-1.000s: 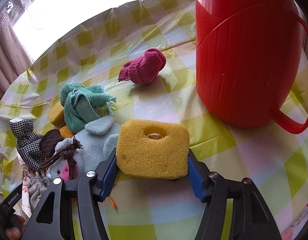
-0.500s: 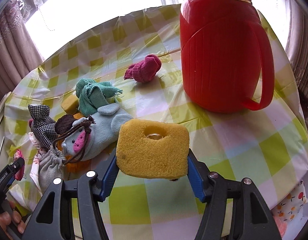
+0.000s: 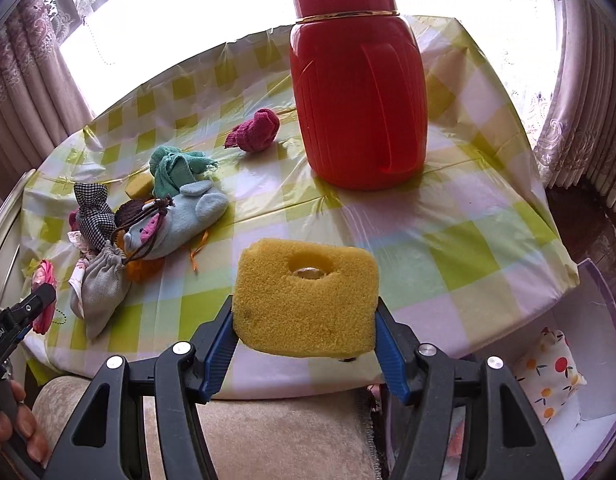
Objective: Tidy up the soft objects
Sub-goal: 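Carry the purse and sponge over the white box and open both tools, then move both tools back to the table toward the remaining items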
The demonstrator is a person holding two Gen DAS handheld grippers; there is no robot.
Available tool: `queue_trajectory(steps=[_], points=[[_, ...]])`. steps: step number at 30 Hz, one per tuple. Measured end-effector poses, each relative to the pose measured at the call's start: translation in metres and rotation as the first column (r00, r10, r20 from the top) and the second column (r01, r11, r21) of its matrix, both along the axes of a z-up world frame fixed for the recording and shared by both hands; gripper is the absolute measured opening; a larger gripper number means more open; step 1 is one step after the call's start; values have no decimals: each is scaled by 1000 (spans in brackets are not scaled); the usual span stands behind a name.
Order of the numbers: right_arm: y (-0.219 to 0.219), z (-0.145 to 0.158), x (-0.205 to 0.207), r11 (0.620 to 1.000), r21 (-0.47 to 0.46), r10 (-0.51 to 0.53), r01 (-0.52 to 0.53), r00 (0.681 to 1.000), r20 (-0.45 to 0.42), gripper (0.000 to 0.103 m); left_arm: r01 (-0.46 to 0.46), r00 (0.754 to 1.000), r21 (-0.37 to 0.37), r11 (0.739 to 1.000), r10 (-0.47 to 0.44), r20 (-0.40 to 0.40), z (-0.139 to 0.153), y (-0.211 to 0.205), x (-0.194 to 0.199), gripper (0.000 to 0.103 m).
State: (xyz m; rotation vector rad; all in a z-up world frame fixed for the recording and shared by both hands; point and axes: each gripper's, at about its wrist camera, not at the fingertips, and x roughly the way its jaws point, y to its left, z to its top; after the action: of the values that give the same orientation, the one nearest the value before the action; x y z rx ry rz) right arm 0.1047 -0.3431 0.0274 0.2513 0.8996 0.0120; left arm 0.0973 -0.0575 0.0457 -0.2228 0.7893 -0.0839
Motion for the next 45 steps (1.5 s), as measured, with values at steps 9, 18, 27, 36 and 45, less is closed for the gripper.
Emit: queue_trajectory(steps=[9,18,27,36,45], points=[[-65,-5,-57,997,-56,-63,61,997,-41,63,245,969,-3,970,-245,19,15,-75,-29,73],[-114,0,-97,988,-106,-117,110,991,-60,63,496,868,-21,868,-496,2,23,-147,-60,74],[-137,-10,-134,989,-123,-97,80,986,-135,64,706,707,-20,708,-707,-31,24,-215,-101,74],[-165,-19,-153,978,-155,-168,139,966,-195,68,831,547,-49,555,-829,-118,10,-258,-132,92],[-174,-23,-153,975,-147,-195,168,960,-199,70,756,632,-120,643,-766,-120,9,-236,-111,92]])
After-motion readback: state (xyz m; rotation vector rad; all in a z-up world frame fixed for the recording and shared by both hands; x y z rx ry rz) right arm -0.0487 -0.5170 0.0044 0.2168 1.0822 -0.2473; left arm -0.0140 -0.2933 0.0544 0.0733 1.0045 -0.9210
